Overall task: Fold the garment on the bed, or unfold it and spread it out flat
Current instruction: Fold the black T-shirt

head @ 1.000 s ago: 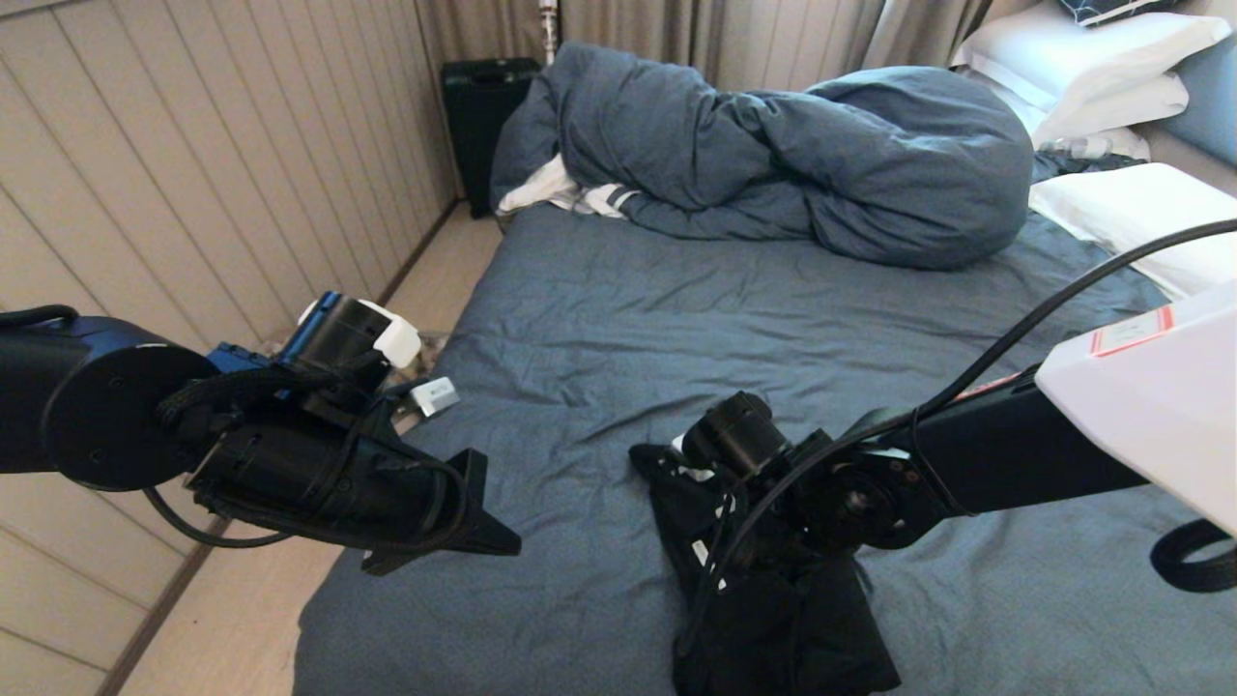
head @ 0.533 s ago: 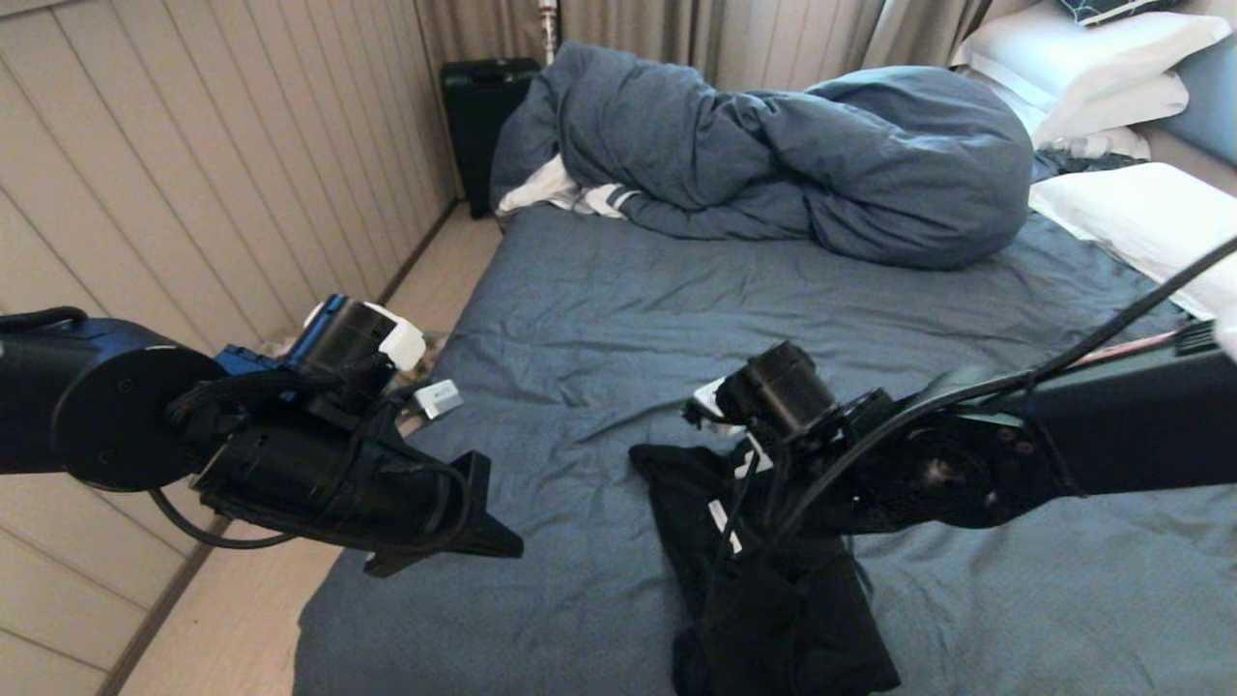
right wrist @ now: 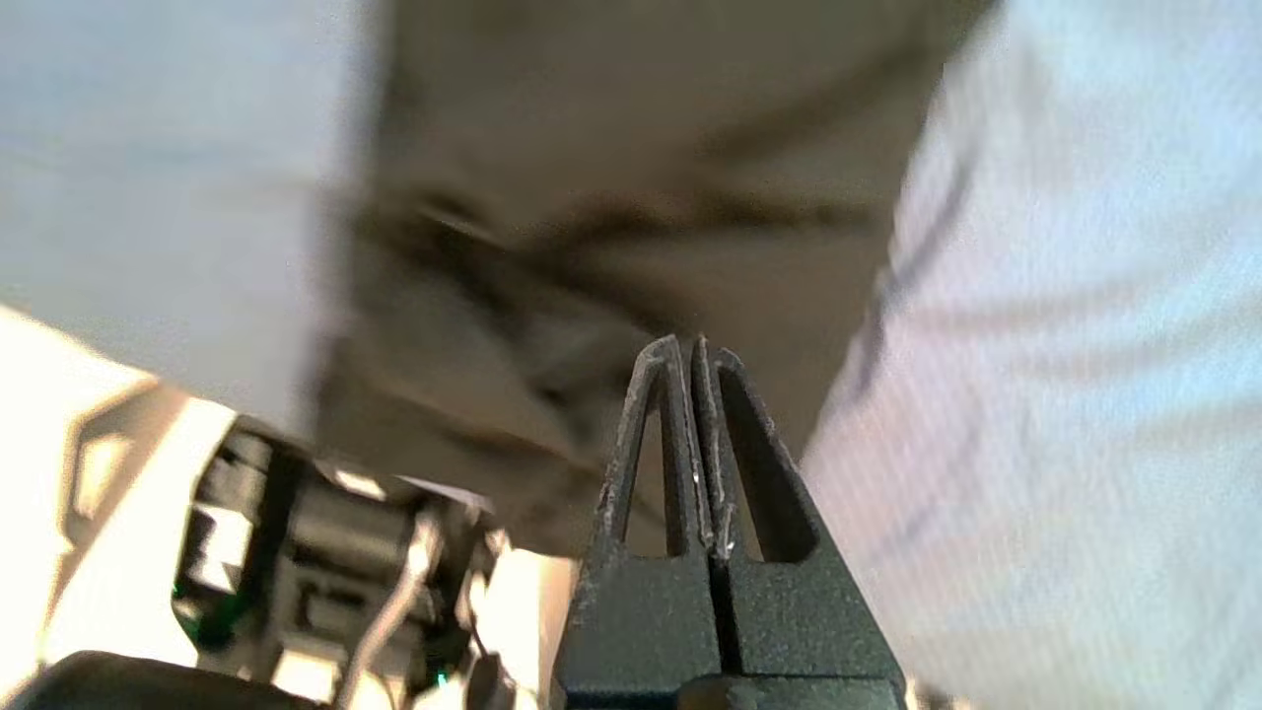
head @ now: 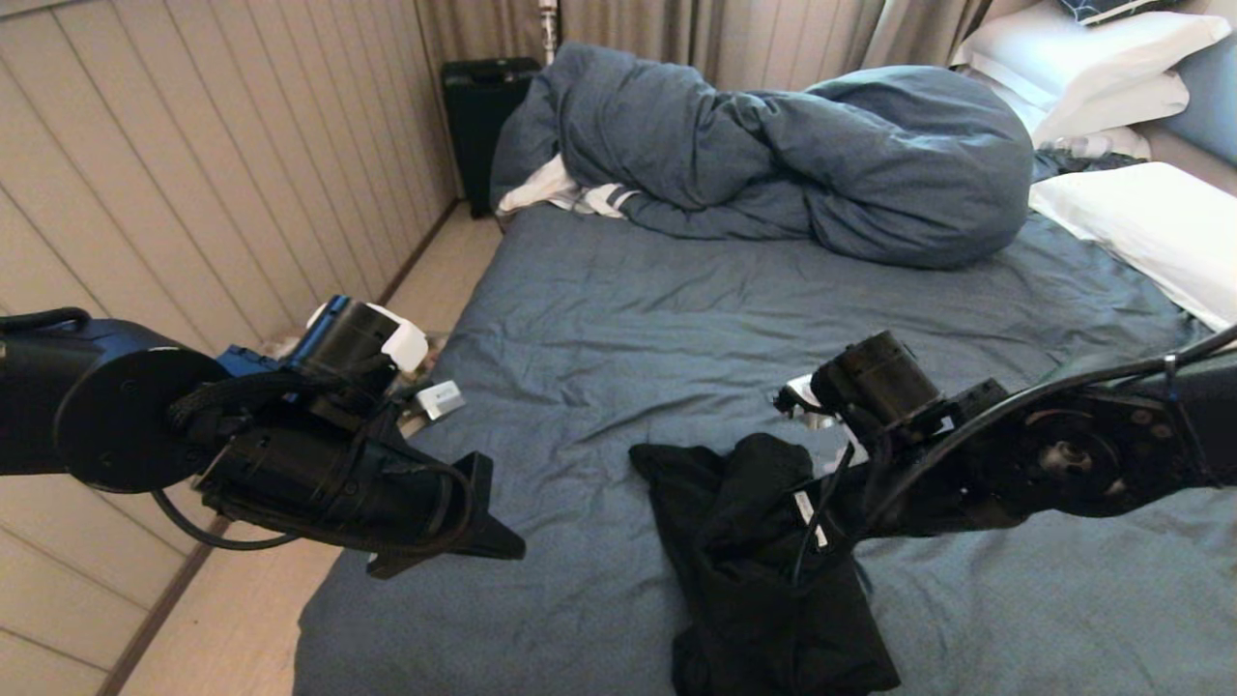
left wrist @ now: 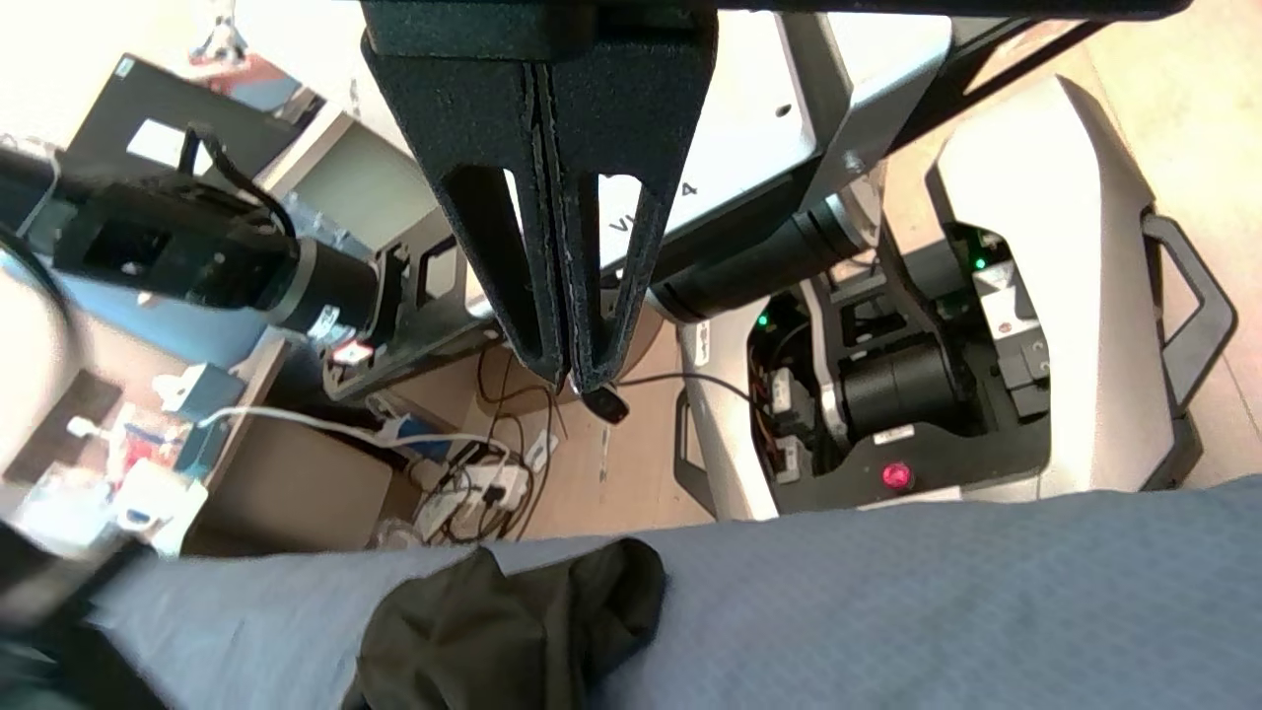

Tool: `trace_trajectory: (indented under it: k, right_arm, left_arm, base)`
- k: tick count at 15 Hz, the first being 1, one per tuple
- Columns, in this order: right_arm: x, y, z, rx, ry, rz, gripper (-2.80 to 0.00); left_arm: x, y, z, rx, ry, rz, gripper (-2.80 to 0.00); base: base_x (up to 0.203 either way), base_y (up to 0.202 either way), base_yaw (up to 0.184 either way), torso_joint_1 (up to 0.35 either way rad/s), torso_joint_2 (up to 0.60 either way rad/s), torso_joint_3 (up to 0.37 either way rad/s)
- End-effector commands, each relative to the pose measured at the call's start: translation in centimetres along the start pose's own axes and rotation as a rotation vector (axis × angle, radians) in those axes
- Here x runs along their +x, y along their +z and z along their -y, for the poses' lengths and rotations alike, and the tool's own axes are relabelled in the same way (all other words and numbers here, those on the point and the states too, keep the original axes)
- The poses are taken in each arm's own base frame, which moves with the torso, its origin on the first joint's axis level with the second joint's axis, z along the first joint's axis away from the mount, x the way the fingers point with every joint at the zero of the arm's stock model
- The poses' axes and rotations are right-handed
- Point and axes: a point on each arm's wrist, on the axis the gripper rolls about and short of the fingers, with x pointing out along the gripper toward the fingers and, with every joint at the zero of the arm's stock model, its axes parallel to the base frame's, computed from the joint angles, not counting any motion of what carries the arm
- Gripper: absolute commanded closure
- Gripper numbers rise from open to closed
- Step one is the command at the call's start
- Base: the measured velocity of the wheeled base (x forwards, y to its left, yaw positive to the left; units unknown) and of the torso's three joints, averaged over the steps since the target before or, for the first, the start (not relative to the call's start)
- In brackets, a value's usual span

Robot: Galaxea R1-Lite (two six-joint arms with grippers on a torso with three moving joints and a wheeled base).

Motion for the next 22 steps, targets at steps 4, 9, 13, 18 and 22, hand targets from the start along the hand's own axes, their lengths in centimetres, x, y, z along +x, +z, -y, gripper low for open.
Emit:
trace_trajectory:
  k: [4, 9, 13, 18, 22]
  right_arm:
    - [4.8, -1.8, 0.2, 0.003, -0.034, -0.12, 0.0]
    - [8.6, -2.2, -0.5, 0.002, -0.037, -0.114, 0.0]
    - [10.0, -3.5, -2.5, -0.051, -0.018, -0.17, 0.0]
    - [9.1, -4.9, -6.8, -0.127, 0.042, -0.171, 0.0]
    - [8.3, -5.8, -9.4, -0.193, 0.083, -0.167, 0.0]
  left_arm:
    - [0.0, 0.0, 0.0, -0.004, -0.001, -0.003, 0.0]
    - [0.0, -0.1, 0.0, -0.003, -0.002, -0.003, 0.0]
    - [-0.1, 0.0, 0.0, -0.004, -0.002, -0.002, 0.0]
    - [-0.1, -0.1, 0.1, -0.002, -0.003, 0.001, 0.0]
    - [-0.2, -0.1, 0.1, 0.0, -0.005, 0.002, 0.0]
  base:
    - [0.0, 0.0, 0.0, 0.0, 0.0, 0.0]
    - [0.0, 0.0, 0.0, 0.0, 0.0, 0.0]
    - [0.0, 0.0, 0.0, 0.0, 0.0, 0.0]
    - [0.0, 0.0, 0.0, 0.0, 0.0, 0.0]
    - [0.0, 0.0, 0.0, 0.0, 0.0, 0.0]
